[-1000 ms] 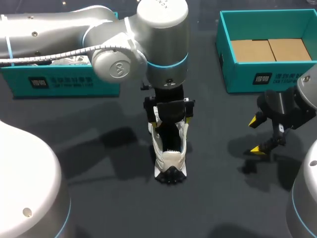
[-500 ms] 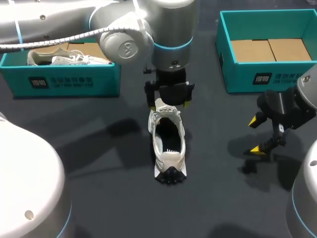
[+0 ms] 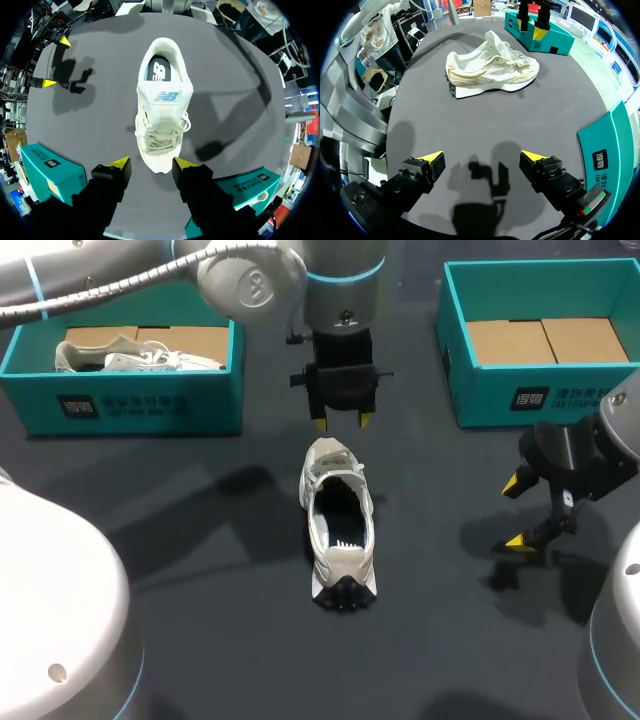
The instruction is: Take the shoe out of the shoebox, open the shoe tongue, remove and reinsert the insole, then place the shoe into the shoebox
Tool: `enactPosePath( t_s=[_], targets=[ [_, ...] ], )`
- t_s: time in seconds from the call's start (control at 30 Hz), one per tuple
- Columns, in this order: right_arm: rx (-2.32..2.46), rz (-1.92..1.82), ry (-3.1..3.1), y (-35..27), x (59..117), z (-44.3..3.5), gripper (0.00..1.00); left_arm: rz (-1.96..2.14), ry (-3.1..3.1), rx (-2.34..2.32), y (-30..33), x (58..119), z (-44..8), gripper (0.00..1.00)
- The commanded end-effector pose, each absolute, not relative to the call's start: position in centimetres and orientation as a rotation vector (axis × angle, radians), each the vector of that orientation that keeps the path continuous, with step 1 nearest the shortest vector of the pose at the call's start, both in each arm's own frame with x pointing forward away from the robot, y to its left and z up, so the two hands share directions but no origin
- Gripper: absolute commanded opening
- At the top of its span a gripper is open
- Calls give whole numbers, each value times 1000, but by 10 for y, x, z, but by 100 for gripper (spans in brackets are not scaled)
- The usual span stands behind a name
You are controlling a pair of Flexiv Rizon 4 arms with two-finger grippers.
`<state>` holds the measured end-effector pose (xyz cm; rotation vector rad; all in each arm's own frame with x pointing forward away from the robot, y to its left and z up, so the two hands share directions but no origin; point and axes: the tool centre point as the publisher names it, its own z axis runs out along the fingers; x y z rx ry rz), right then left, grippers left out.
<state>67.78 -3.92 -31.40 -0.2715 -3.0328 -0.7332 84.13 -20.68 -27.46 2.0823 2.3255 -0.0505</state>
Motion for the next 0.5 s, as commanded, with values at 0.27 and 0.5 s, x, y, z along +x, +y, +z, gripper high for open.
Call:
enactPosePath(
  t_s=[0.27, 0.5],
  targets=[
    [-274, -728, -3036, -39, 677, -314, 100, -125, 2274, 2179, -205, 821, -289, 35],
    [-274, -728, -3036, -39, 677, -314, 100, -186, 2228, 2244, -199, 796, -301, 34]
  ],
)
